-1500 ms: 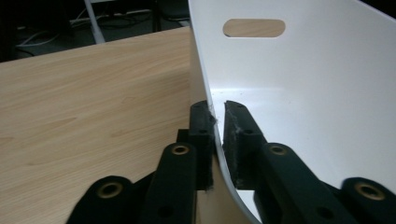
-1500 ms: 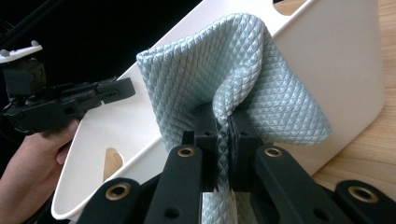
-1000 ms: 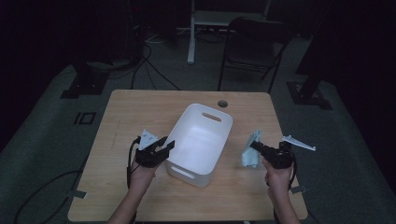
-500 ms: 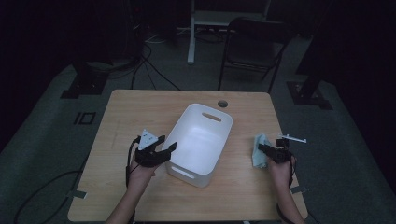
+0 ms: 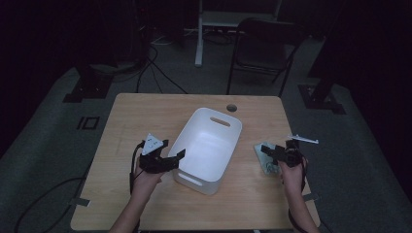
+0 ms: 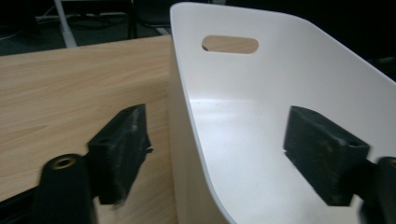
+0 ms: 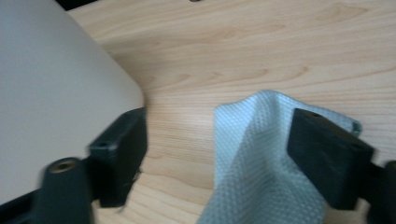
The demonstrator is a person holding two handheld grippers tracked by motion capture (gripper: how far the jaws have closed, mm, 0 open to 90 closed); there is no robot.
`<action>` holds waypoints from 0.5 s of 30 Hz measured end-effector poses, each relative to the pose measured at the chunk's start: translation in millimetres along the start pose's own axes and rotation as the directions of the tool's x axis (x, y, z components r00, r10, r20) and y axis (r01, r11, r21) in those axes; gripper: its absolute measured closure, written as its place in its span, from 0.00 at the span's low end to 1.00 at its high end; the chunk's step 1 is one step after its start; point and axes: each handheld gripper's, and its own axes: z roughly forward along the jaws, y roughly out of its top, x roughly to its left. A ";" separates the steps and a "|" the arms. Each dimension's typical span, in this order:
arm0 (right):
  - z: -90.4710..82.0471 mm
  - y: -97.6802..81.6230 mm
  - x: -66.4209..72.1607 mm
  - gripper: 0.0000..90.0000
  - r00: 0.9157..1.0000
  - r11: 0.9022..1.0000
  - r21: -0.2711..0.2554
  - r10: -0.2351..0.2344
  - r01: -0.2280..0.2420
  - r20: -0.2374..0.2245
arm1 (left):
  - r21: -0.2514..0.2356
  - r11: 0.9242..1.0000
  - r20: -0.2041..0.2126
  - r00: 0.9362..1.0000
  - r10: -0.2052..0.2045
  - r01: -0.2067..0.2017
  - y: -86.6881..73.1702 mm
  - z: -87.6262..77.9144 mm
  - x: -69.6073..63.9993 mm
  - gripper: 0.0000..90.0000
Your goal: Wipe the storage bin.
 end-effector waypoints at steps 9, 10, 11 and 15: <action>-7.2 -3.6 10.8 0.19 0.997 0.996 -0.044 -0.076 0.076 0.002 | -0.013 1.000 -0.009 1.000 0.006 -0.006 3.1 -7.5 1.0 0.21; -9.0 -4.4 12.7 0.19 0.997 0.995 -0.045 -0.083 0.083 -0.003 | -0.017 1.000 -0.008 1.000 0.010 -0.011 4.0 -9.5 1.1 0.21; -10.9 -5.0 14.5 0.19 0.996 0.995 -0.048 -0.089 0.088 -0.010 | -0.022 1.000 -0.009 1.000 0.011 -0.011 4.9 -11.8 1.3 0.21; -20.1 -7.8 21.7 0.19 0.992 0.990 -0.062 -0.127 0.126 -0.024 | -0.043 0.999 -0.024 1.000 0.015 -0.016 6.4 -21.2 3.9 0.21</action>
